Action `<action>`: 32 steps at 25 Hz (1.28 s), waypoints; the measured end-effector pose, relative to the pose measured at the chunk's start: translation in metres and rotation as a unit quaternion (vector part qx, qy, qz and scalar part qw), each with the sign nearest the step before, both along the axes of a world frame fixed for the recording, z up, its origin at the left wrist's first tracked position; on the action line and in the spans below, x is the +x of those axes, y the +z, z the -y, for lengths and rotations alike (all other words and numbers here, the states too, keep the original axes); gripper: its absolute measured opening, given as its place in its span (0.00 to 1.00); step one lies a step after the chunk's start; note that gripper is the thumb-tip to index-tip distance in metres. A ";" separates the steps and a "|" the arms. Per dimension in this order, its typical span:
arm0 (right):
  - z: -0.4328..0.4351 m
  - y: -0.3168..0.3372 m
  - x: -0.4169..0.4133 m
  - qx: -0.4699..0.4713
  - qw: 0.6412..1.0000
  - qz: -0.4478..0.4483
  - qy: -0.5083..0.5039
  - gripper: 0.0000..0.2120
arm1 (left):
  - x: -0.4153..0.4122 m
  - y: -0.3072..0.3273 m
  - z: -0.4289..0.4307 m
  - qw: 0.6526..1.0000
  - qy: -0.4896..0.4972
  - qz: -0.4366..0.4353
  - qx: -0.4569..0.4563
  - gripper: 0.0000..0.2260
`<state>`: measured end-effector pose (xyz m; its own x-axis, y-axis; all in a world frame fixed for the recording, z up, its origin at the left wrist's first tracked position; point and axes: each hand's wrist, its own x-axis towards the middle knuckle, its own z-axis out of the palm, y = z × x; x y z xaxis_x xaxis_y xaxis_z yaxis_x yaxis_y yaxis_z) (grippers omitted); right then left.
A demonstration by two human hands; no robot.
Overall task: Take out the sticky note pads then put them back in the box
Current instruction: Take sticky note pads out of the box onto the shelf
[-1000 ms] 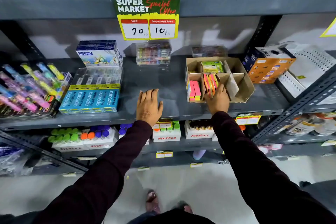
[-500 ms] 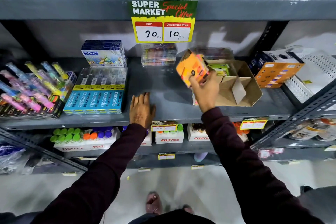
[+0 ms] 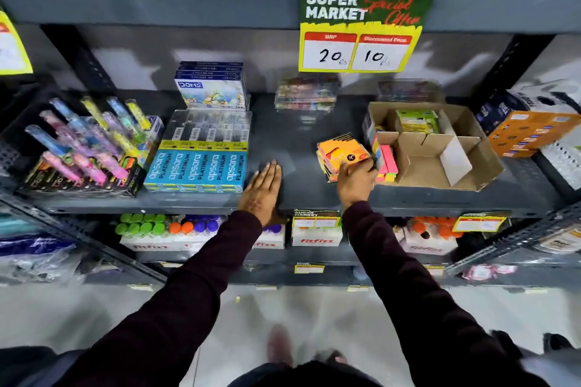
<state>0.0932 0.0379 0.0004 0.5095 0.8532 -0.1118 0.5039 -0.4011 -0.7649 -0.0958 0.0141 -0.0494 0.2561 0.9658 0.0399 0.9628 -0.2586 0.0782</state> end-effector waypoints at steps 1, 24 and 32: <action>0.005 -0.004 -0.002 -0.005 0.999 0.035 0.018 0.31 | 0.001 -0.002 0.001 1.000 0.001 0.000 0.013 0.34; -0.071 0.061 0.013 -0.045 0.924 0.270 0.266 0.17 | 0.006 0.003 0.002 0.999 0.018 -0.028 -0.031 0.48; -0.107 0.048 -0.018 -0.005 0.971 -0.009 0.239 0.13 | 0.006 0.002 0.001 0.999 0.018 -0.023 -0.016 0.44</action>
<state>0.0756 0.1452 0.0481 0.0534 0.9904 -0.1273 0.6214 -0.1327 -0.7721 -0.0897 0.0133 -0.0478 0.2214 0.9752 -0.0027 0.9743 -0.2211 0.0422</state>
